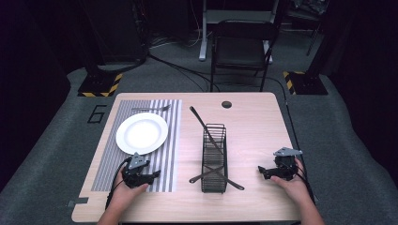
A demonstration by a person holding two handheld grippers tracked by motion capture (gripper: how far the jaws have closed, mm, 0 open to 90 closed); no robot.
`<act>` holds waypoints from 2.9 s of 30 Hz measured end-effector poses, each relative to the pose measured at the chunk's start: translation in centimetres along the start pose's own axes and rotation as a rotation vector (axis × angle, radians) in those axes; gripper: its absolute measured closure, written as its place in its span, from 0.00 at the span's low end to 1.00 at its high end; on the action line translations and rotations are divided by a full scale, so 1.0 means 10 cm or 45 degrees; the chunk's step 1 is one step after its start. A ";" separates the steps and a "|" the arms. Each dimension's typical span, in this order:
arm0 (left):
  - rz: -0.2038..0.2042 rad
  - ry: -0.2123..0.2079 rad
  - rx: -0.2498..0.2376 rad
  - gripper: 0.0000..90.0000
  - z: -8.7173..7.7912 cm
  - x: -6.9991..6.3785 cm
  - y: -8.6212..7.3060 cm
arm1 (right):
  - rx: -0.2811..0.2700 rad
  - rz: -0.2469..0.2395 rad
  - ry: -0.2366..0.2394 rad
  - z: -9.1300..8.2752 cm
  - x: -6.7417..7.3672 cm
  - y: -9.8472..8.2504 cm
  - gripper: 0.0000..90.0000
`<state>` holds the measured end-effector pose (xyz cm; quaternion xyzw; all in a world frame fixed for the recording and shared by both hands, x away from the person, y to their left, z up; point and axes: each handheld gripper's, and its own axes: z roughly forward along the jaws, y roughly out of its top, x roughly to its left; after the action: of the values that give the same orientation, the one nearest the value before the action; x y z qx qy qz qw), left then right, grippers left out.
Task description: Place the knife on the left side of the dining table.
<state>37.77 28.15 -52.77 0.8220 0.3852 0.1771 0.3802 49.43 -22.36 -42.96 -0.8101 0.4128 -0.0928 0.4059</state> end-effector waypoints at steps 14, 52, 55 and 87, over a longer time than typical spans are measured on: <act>0.000 0.001 0.000 0.37 0.00 0.00 0.00 | 0.001 0.001 0.000 0.00 0.00 0.00 0.00; -0.094 -0.100 -0.078 0.47 -0.30 -0.13 0.30 | 0.001 0.001 0.000 0.00 0.00 0.00 0.00; -0.096 -0.107 -0.082 0.48 -0.31 -0.14 0.34 | 0.001 0.001 0.000 0.00 0.00 0.00 0.00; -0.066 -0.136 -0.092 0.53 -0.29 -0.26 1.09 | 0.000 0.001 0.000 0.00 0.00 0.00 0.00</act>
<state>39.82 23.13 -42.60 0.8058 0.3787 0.1368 0.4341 49.46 -22.37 -42.96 -0.8099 0.4132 -0.0925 0.4059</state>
